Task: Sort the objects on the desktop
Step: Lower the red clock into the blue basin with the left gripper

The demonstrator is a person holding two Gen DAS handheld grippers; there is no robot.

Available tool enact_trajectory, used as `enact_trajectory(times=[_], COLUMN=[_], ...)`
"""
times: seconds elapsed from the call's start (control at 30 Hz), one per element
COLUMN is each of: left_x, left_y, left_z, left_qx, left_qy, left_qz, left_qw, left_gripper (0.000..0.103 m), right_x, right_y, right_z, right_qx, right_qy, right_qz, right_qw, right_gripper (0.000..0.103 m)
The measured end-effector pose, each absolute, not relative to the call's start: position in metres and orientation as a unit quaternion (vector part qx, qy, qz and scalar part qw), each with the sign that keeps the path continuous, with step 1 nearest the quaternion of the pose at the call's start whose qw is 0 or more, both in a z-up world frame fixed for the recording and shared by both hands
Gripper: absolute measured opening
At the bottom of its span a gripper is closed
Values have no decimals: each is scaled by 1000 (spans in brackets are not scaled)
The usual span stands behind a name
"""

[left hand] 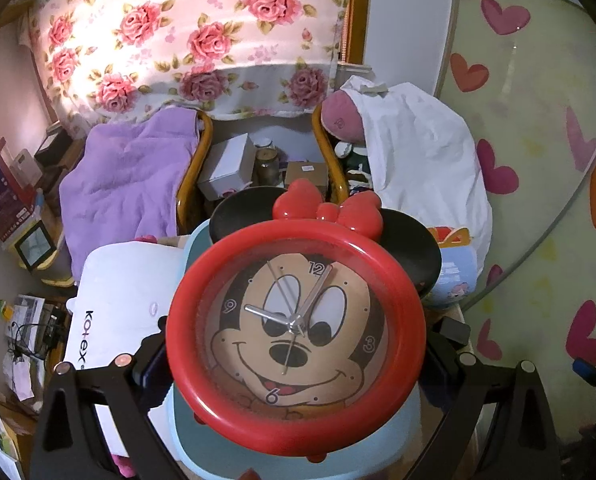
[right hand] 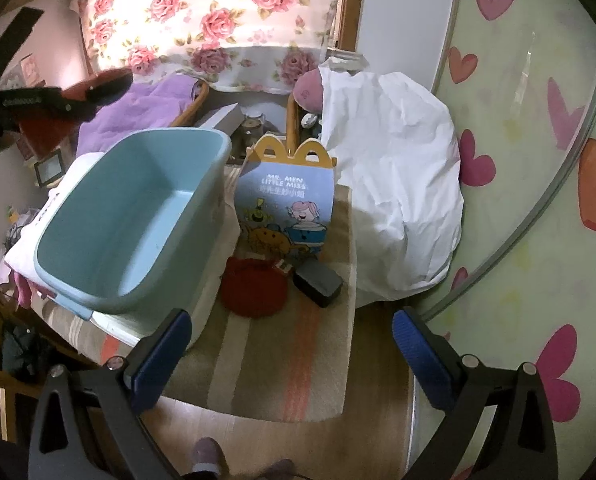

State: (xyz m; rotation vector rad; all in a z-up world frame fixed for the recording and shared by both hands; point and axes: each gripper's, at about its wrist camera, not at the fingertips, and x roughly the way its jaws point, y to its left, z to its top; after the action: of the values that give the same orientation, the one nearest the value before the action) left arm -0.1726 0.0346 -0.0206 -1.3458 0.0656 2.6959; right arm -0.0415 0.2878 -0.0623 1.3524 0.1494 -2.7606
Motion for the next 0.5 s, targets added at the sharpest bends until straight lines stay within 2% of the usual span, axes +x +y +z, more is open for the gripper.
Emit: enact_trajectory(times=[0.5], left_x=[-194], left_y=[24], left_z=[-68], left_qx=[-479], left_qy=[10], left_qz=[876], left_qw=[55], left_gripper=[99], right_x=[-55], right_y=[273], right_z=[-65], right_qx=[429], right_qy=[49], right_qz=[-901], right_qw=[33], right_gripper=[103])
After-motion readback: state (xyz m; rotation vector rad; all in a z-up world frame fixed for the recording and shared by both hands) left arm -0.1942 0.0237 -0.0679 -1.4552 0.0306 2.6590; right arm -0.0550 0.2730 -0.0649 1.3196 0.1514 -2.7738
